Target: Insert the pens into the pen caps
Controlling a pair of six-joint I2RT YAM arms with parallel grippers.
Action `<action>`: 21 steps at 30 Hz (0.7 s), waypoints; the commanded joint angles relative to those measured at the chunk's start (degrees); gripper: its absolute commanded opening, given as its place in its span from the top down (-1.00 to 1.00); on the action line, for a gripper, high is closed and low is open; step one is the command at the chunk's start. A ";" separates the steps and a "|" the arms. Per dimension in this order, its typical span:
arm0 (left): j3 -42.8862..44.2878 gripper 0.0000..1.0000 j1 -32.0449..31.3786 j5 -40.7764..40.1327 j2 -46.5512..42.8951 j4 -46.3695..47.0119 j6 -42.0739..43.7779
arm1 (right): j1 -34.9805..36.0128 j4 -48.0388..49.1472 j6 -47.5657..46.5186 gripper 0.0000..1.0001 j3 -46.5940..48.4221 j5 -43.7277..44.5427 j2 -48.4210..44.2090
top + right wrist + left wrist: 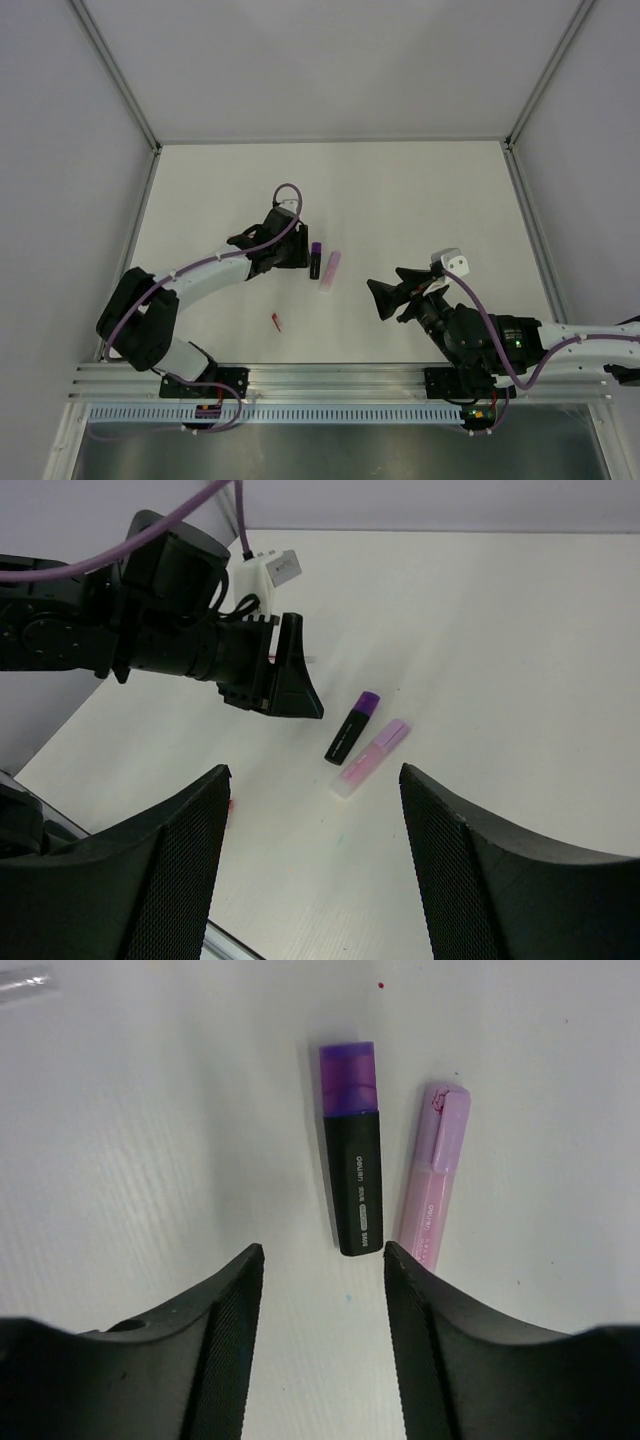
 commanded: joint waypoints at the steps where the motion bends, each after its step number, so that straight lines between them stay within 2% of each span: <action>1: 2.93 -0.23 1.46 -4.83 -4.12 -4.01 -4.51 | -0.13 0.85 -0.86 -0.49 0.62 0.06 1.05; 4: 3.63 -0.34 5.41 -4.13 -6.05 -4.28 -7.85 | -0.13 1.20 -0.68 -0.48 0.71 -0.64 2.37; 8: 6.36 -0.43 13.75 -2.89 -6.41 -8.49 -17.23 | -0.13 2.26 -1.20 -0.48 0.70 -1.96 4.21; 10: 9.07 -0.48 16.13 -4.99 -6.23 -10.95 -22.85 | -0.13 1.91 -1.56 -0.48 1.40 -2.40 5.88; 12: 13.03 -0.54 16.84 -10.70 -5.53 -16.74 -26.82 | -0.13 1.47 -1.82 -0.48 1.76 -2.49 7.03; 13: 14.61 -0.61 17.19 -12.28 -5.10 -19.20 -29.28 | -0.13 1.38 -1.91 -0.48 1.93 -2.58 7.29; 15: 18.47 -0.62 18.08 -14.31 -4.13 -24.03 -36.05 | -0.13 1.55 -2.08 -0.48 1.94 -2.84 7.73; 16: 20.15 -0.62 18.69 -13.97 -2.21 -26.23 -40.51 | -0.13 1.55 -2.17 -0.48 2.02 -2.93 7.91; 18: 24.88 -0.62 19.65 -11.35 0.52 -28.18 -41.86 | -0.13 1.29 -2.35 -0.48 2.20 -2.93 8.26; 21: 31.38 -0.58 21.76 -5.37 7.72 -36.77 -46.44 | -0.13 0.76 -2.26 -0.48 2.46 -2.76 8.26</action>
